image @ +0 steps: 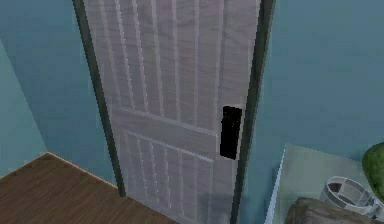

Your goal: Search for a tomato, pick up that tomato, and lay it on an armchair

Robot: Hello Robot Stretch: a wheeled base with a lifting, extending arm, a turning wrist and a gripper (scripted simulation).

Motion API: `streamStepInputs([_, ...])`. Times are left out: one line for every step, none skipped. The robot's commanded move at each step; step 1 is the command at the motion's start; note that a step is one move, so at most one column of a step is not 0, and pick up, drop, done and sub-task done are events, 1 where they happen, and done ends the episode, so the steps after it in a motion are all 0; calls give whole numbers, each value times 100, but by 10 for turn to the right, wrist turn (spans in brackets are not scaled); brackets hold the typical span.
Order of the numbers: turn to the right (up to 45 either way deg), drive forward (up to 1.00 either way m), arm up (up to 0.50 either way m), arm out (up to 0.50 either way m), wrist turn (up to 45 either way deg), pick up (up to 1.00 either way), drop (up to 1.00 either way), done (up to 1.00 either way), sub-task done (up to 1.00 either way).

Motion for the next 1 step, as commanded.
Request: streamStepInputs([0, 0, 0, 0, 450, 0, 0, 0, 0])
